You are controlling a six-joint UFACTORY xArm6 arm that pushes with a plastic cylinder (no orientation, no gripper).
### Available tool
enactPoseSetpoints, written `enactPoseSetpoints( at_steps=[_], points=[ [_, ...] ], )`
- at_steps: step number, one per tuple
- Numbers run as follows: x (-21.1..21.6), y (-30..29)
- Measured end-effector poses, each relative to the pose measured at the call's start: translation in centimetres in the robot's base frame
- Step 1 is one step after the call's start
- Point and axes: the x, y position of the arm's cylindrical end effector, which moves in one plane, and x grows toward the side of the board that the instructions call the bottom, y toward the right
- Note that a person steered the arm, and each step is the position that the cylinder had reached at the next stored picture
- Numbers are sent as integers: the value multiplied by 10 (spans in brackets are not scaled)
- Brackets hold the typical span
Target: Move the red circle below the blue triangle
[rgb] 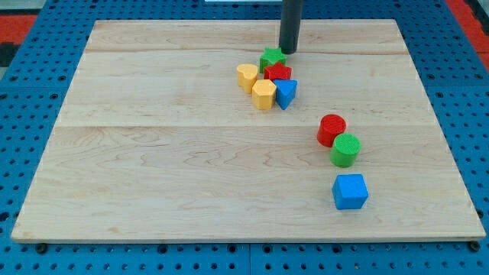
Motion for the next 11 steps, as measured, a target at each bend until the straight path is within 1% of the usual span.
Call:
enactPoseSetpoints(
  at_steps=[1,2,3,4,5,6,7,8,10,11],
  points=[
    [21,-20],
    [20,-14],
    [-6,44],
    [46,107],
    [101,154],
    [159,159],
    [210,130],
    [205,93],
    [184,54],
    [167,52]
  ],
)
